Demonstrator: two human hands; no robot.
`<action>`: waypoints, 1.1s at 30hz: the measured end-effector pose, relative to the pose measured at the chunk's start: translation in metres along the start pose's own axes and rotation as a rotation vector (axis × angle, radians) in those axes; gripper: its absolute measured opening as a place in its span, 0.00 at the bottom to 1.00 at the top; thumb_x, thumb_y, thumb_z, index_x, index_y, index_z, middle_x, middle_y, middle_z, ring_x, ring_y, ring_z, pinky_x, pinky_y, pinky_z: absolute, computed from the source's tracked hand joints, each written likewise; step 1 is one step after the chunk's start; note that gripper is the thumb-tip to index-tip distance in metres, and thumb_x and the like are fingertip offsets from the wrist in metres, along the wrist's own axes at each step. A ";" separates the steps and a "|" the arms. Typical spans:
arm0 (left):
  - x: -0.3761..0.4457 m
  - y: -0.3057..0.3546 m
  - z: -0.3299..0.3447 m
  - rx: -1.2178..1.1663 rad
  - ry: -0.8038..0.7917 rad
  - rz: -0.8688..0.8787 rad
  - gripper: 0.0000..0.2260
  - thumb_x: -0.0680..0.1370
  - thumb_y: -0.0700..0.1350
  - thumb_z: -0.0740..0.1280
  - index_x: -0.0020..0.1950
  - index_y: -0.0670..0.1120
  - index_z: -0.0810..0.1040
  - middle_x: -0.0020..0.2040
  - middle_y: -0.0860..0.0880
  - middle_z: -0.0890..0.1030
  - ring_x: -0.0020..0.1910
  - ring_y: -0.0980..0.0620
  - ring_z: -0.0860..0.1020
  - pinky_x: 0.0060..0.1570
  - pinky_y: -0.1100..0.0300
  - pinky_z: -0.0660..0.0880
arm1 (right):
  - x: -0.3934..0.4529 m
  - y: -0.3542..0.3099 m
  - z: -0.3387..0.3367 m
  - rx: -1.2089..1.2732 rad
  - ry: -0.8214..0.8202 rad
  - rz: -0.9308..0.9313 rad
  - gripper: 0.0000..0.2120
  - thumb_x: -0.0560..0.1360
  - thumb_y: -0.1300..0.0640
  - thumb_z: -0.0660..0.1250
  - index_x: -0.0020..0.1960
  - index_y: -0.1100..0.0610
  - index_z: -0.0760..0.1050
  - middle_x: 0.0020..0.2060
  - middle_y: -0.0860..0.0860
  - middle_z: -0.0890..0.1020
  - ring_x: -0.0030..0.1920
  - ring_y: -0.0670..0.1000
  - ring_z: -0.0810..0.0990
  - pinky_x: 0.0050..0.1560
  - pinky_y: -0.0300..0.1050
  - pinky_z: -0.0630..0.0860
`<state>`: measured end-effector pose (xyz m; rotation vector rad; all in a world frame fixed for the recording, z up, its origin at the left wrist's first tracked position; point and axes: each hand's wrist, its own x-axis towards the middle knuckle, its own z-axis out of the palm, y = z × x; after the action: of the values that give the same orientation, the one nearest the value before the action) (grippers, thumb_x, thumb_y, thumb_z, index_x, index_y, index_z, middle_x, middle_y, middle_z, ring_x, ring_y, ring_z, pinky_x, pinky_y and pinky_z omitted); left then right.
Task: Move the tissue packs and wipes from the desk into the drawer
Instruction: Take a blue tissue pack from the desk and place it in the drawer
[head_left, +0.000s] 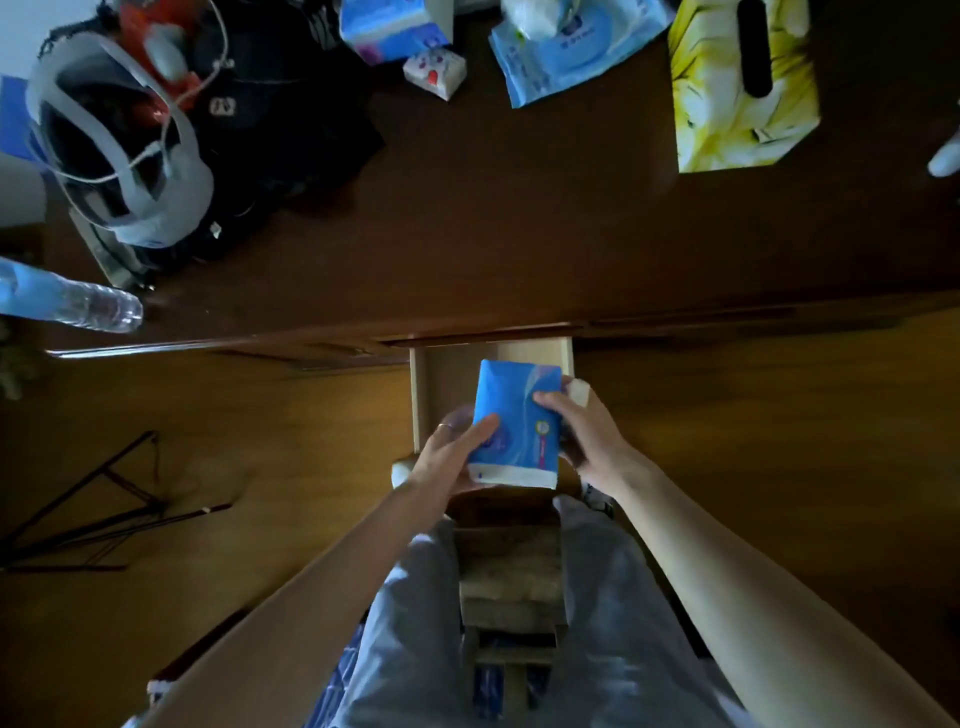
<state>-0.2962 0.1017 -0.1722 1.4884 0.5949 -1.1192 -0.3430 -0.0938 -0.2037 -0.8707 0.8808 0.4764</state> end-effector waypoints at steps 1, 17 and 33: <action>0.006 -0.008 0.003 -0.007 -0.010 0.012 0.31 0.71 0.55 0.76 0.72 0.52 0.71 0.58 0.47 0.85 0.51 0.51 0.86 0.44 0.55 0.83 | -0.001 0.005 0.000 -0.035 0.028 -0.022 0.19 0.75 0.49 0.76 0.63 0.49 0.74 0.53 0.52 0.85 0.51 0.53 0.87 0.42 0.43 0.82; 0.201 -0.179 -0.093 0.440 0.194 0.076 0.33 0.70 0.64 0.65 0.72 0.48 0.74 0.57 0.51 0.85 0.57 0.51 0.82 0.54 0.59 0.76 | 0.163 0.179 -0.028 -0.246 0.321 0.110 0.20 0.72 0.50 0.79 0.60 0.37 0.76 0.52 0.46 0.86 0.49 0.52 0.87 0.38 0.49 0.80; 0.449 -0.244 -0.172 0.671 0.716 0.381 0.33 0.80 0.45 0.66 0.82 0.52 0.56 0.72 0.43 0.72 0.69 0.41 0.73 0.65 0.43 0.75 | 0.445 0.272 -0.081 -0.578 0.101 -0.171 0.31 0.75 0.55 0.76 0.74 0.50 0.66 0.62 0.53 0.81 0.56 0.55 0.84 0.58 0.59 0.82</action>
<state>-0.2591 0.2291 -0.6950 2.4995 0.3825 -0.4657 -0.3120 0.0044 -0.7215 -1.4969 0.7596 0.5500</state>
